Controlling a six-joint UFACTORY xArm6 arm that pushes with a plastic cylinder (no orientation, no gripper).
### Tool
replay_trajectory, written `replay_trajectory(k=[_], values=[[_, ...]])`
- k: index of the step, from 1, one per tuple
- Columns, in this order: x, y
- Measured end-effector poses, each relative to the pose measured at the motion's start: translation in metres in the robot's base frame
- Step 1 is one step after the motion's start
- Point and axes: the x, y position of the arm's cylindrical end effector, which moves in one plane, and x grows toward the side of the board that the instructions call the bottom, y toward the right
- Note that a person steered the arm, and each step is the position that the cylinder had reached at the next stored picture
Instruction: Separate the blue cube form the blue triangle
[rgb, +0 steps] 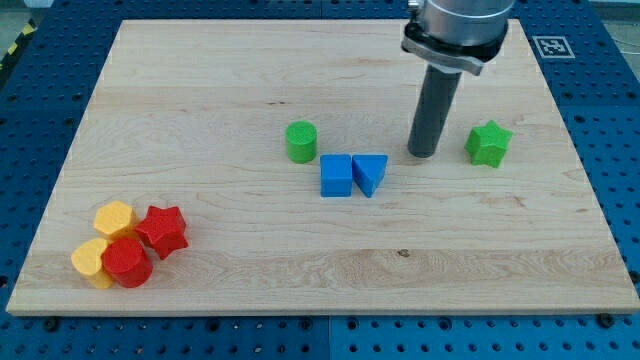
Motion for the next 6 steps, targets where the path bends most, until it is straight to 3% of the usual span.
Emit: replay_trajectory(k=[2,6], values=[[0.027,-0.06],[0.023,-0.143]])
